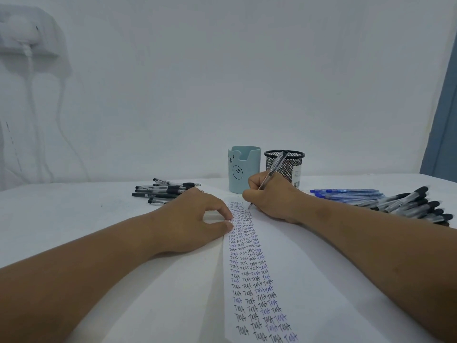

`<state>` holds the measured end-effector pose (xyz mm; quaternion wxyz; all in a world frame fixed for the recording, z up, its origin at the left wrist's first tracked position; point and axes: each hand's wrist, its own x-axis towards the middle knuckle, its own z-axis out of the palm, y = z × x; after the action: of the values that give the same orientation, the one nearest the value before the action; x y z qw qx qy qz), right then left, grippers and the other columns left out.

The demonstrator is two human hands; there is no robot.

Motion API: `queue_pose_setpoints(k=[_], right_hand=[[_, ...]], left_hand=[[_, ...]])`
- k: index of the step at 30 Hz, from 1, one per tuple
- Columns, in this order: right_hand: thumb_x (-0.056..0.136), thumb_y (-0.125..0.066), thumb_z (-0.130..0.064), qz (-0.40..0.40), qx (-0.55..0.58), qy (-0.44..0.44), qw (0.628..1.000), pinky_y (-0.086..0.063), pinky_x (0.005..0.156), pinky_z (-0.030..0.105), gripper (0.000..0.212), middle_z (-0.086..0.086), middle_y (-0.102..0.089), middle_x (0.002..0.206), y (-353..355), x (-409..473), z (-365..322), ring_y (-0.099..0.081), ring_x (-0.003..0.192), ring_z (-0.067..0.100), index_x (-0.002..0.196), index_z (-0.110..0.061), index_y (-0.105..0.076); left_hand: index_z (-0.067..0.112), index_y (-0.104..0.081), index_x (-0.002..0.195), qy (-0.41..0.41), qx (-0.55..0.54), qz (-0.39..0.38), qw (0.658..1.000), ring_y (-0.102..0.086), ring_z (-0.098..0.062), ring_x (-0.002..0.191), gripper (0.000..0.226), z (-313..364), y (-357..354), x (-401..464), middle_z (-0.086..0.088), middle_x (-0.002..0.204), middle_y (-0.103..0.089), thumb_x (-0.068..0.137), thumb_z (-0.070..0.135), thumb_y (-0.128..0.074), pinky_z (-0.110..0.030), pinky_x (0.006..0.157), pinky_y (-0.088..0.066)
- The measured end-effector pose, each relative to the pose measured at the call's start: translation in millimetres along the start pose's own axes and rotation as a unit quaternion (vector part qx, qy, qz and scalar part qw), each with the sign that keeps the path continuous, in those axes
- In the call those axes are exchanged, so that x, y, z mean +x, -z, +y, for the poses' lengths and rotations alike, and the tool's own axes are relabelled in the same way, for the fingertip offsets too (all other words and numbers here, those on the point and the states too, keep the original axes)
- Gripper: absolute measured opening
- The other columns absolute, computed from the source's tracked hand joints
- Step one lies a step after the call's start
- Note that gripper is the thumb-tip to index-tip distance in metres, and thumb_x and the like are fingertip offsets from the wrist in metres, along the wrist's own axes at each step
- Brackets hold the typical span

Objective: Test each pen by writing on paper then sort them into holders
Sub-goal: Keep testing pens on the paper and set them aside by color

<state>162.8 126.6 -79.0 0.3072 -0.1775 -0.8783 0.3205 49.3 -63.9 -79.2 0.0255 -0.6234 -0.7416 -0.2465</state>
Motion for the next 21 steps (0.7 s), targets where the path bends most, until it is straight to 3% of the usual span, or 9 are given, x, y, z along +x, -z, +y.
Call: queue_pose_setpoints(k=[7, 12, 17, 21], right_hand=[[0.081, -0.063, -0.014, 0.006, 0.014, -0.024, 1.0, -0.029, 0.046, 0.022, 0.029, 0.003, -0.04, 0.057, 1.4, -1.0, -1.2, -0.037, 0.055, 0.014, 0.06, -0.017, -0.043], [0.08, -0.064, -0.012, -0.006, -0.004, -0.009, 1.0, -0.03, 0.05, 0.023, 0.029, 0.002, -0.038, 0.055, 0.8, -1.6, -2.9, -0.037, 0.054, 0.013, 0.059, -0.015, -0.043], [0.082, -0.063, -0.008, 0.006, -0.025, 0.009, 1.0, -0.027, 0.041, 0.011, 0.032, -0.002, -0.031, 0.054, -0.2, -1.6, -4.2, -0.028, 0.045, 0.005, 0.06, -0.014, -0.04], [0.087, -0.066, -0.02, 0.047, 0.014, -0.015, 0.999, -0.032, 0.045, 0.017, 0.037, -0.006, -0.041, 0.049, -0.5, 0.7, 0.7, -0.034, 0.044, 0.005, 0.058, -0.017, -0.043]], left_hand=[[0.036, -0.073, 0.108, 0.007, 0.001, -0.007, 1.0, -0.044, 0.016, 0.107, 0.021, 4.7, 2.5, -3.1, 0.03, 0.111, -0.064, 0.092, 0.046, -0.066, -0.016, 0.1, -0.031], [0.037, -0.073, 0.109, 0.01, 0.007, -0.01, 1.0, -0.046, 0.007, 0.113, 0.021, 5.6, 3.7, -3.7, 0.029, 0.111, -0.064, 0.093, 0.046, -0.065, -0.008, 0.092, -0.032], [0.035, -0.072, 0.112, 0.011, 0.004, -0.011, 1.0, -0.038, 0.025, 0.101, 0.022, 7.9, 3.8, -4.3, 0.034, 0.104, -0.058, 0.094, 0.044, -0.064, 0.0, 0.09, -0.027], [0.036, -0.072, 0.112, 0.009, 0.007, -0.009, 1.0, -0.037, 0.025, 0.103, 0.023, 6.9, 3.6, -4.7, 0.035, 0.105, -0.057, 0.093, 0.046, -0.064, 0.0, 0.086, -0.029]])
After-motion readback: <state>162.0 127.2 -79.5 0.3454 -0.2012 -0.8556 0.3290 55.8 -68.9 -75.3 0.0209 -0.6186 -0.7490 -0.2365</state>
